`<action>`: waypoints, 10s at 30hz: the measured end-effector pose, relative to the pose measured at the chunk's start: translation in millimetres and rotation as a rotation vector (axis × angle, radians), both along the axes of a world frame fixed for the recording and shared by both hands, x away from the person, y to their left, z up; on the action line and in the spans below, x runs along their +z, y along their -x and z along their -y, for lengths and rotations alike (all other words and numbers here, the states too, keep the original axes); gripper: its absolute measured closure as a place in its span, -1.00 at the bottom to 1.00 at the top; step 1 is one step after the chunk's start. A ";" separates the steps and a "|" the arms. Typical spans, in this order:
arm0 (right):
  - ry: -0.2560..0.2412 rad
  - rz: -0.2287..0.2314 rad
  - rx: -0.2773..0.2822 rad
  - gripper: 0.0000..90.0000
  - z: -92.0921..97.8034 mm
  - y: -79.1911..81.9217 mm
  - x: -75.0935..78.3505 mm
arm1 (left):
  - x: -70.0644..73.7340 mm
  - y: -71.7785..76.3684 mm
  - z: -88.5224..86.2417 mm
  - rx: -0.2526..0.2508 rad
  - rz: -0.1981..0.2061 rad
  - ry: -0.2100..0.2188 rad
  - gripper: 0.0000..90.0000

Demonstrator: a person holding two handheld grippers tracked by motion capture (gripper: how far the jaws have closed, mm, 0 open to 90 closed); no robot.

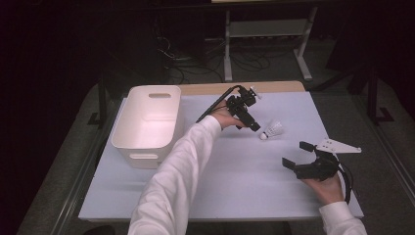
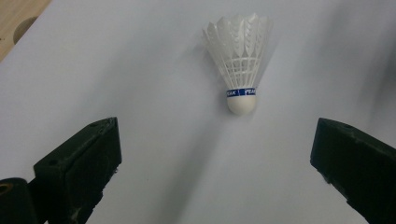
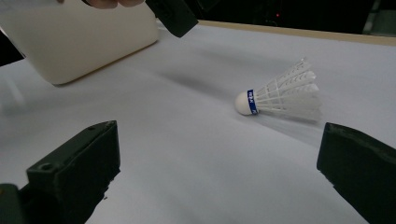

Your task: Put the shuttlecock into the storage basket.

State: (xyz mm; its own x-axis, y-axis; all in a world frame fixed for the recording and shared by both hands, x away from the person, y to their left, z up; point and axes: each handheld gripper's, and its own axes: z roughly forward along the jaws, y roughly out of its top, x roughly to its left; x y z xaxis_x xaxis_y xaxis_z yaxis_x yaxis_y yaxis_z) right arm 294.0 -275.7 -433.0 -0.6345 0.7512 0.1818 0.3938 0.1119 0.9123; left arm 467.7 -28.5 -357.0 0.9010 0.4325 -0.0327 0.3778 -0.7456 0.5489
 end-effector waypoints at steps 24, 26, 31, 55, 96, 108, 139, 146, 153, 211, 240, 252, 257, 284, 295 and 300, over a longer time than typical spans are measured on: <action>0.010 -0.011 0.003 -1.00 0.6 -1.8 -1.6 | -32.0 -15.6 13.0 -0.006 -0.040 -0.021 -0.97; 0.008 -0.004 0.006 -1.00 0.8 -1.9 -1.4 | -35.4 -16.1 14.3 -0.009 -0.053 -0.018 -0.97; 0.009 -0.012 0.007 -1.00 0.7 -2.1 -1.7 | -42.3 -15.8 19.5 -0.027 -0.062 0.020 -0.97; 0.008 -0.015 0.019 -1.00 -0.8 -1.9 -1.6 | -61.9 -17.9 38.1 -0.072 -0.131 0.034 -0.75; 0.012 -0.014 0.024 -1.00 -1.6 -1.4 -1.6 | -67.7 -3.5 58.0 -0.120 -0.068 -0.031 0.24; 0.011 -0.011 0.023 -1.00 -1.3 -1.5 -1.5 | -66.3 -2.7 55.9 -0.111 -0.041 -0.001 0.44; 0.013 -0.012 0.026 -1.00 -1.5 -1.6 -1.6 | -43.6 1.5 35.9 -0.081 0.002 0.115 0.44; 0.015 -0.010 0.026 -1.00 -1.5 -2.1 -1.9 | -32.9 2.8 31.0 -0.091 0.019 0.128 0.44; 0.014 -0.011 0.026 -1.00 -1.8 -2.1 -2.0 | -23.4 5.8 26.9 -0.084 0.026 0.152 0.44; 0.016 -0.025 0.036 -1.00 -6.1 -1.9 -2.6 | 52.7 25.6 -17.5 -0.073 0.116 0.159 0.44; 0.026 -0.023 0.044 -1.00 -8.1 -2.8 -3.2 | 104.1 50.5 -54.6 -0.056 0.184 0.162 0.44; 0.024 -0.028 0.041 -1.00 -8.5 -2.1 -3.1 | 118.7 54.6 -77.1 -0.049 0.216 0.127 0.44; 0.025 -0.027 0.041 -1.00 -8.6 -2.3 -3.1 | 124.8 58.8 -86.7 -0.037 0.230 0.134 0.44; 0.035 -0.030 0.041 -1.00 -10.8 -2.0 -3.7 | 152.6 75.9 -134.3 0.012 0.266 0.104 0.44; 0.037 -0.029 0.043 -1.00 -11.4 -1.8 -3.6 | 154.8 80.0 -140.8 0.016 0.268 0.096 0.44; 0.037 -0.029 0.043 -1.00 -11.5 -2.0 -3.7 | 156.5 81.4 -143.4 0.021 0.270 0.090 0.44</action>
State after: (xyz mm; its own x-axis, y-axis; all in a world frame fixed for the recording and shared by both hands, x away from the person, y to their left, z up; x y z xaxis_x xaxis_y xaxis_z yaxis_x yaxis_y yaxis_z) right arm 296.0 -264.2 -436.7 -0.6613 0.7298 0.1734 0.4142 0.1626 0.8955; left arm 386.3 114.9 -200.6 0.8734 0.4573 0.1675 0.2240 -0.6826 0.6956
